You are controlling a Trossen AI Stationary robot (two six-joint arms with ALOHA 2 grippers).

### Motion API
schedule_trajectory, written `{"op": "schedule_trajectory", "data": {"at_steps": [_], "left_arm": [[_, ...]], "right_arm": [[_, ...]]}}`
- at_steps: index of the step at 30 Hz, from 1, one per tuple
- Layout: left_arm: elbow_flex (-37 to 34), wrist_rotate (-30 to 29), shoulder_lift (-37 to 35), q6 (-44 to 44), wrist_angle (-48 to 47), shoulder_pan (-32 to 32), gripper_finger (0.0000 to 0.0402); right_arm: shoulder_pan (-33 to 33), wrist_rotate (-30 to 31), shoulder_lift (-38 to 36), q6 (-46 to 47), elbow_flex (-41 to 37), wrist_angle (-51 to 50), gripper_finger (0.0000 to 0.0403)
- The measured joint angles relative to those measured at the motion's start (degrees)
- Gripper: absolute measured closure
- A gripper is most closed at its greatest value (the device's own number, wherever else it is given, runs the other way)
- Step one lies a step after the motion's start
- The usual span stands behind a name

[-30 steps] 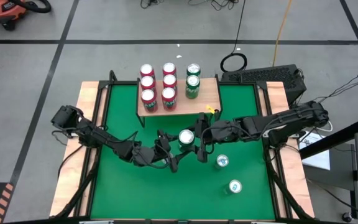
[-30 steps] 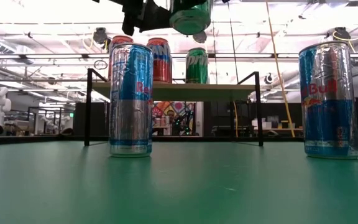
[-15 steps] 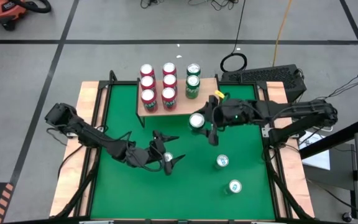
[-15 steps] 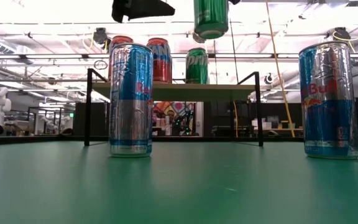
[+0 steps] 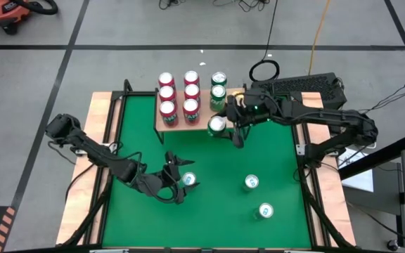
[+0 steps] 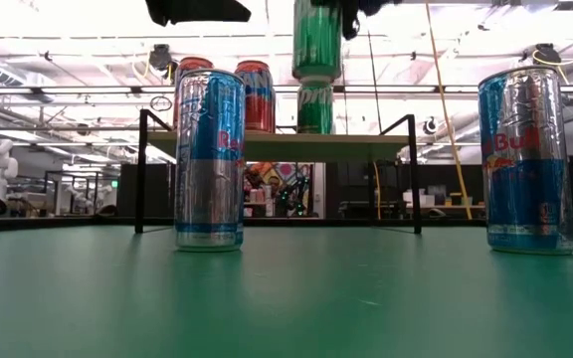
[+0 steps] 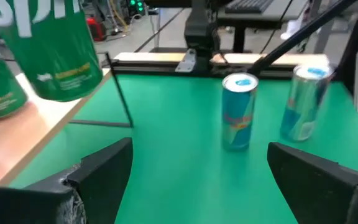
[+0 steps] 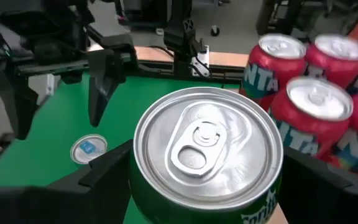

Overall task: Place canned beverage on shelf
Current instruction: Put the green soda can on the shelf aligned with the other green soda cans

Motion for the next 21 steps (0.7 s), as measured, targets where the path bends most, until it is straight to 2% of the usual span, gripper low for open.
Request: {"op": "schedule_trajectory", "data": {"at_steps": [3,8,12,21], "left_arm": [[0.0,-1.2,-0.7,0.1,-3.0,-0.2,0.0032],[0.0,-1.4,-2.4,0.6,-5.4,0.0,0.0032],[0.0,-1.4,-2.7,1.6,-4.9,1.2,0.0032],[0.0,-1.3,-2.7,0.4,-4.7,4.2,0.0032]], "right_arm": [[-1.8,-3.9,-0.7,2.6,-5.0,4.4,0.0095],[-2.8,-5.6,-2.9,4.2,-12.9,11.9,0.0095],[-4.1,-5.4,-3.5,1.7,-13.8,15.0,0.0095],[-9.3,-5.4,-3.5,-4.6,-13.5,14.5,0.0094]]}}
